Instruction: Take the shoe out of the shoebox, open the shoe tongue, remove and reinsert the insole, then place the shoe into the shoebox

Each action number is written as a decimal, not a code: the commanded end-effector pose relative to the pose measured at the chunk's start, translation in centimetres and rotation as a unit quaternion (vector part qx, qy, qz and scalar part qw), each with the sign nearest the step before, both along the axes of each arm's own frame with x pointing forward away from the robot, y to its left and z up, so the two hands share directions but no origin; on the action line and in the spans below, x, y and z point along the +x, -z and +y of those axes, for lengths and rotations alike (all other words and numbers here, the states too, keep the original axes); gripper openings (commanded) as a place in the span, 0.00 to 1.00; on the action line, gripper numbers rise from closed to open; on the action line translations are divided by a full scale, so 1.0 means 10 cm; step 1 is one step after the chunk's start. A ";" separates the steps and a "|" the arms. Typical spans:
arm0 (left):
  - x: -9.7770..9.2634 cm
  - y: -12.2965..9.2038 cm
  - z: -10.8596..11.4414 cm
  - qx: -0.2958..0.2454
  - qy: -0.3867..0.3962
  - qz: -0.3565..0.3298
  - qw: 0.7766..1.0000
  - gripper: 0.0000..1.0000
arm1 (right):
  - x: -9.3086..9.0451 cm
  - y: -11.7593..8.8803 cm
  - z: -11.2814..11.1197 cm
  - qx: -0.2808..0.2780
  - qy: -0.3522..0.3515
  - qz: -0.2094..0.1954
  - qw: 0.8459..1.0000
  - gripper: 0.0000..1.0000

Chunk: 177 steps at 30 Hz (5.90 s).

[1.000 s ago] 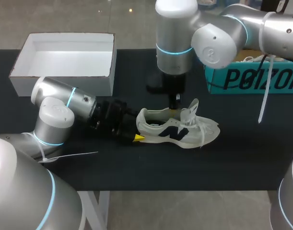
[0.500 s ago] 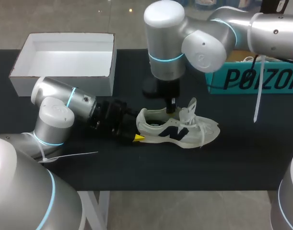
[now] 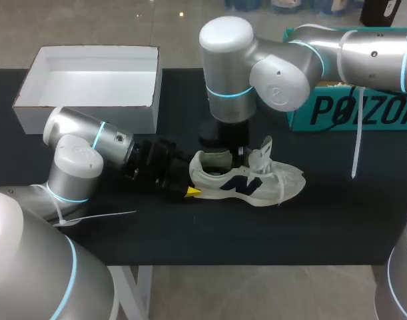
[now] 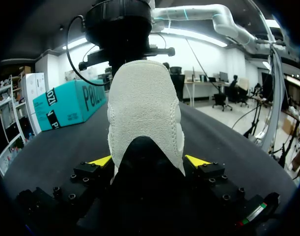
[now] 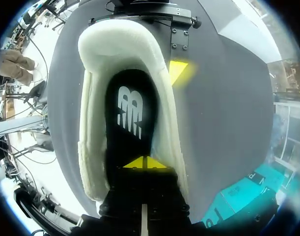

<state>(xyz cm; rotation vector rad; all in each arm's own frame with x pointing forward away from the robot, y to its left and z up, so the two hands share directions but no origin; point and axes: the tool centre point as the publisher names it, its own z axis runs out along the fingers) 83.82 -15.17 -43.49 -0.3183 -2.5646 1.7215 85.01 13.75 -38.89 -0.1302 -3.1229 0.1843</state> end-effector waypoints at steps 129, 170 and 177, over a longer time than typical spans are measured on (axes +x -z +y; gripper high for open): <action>0.00 0.02 0.00 0.000 0.000 0.000 1.000 0.00 | 0.35 -0.50 0.31 0.059 0.071 0.079 0.993 0.00; 0.00 0.02 0.00 0.000 0.000 0.000 1.000 0.00 | 0.32 -0.81 0.43 0.147 0.094 0.077 0.982 0.50; 0.00 0.02 0.00 0.000 0.000 0.000 1.000 0.00 | 0.24 -0.73 0.42 0.172 0.111 0.094 0.974 0.77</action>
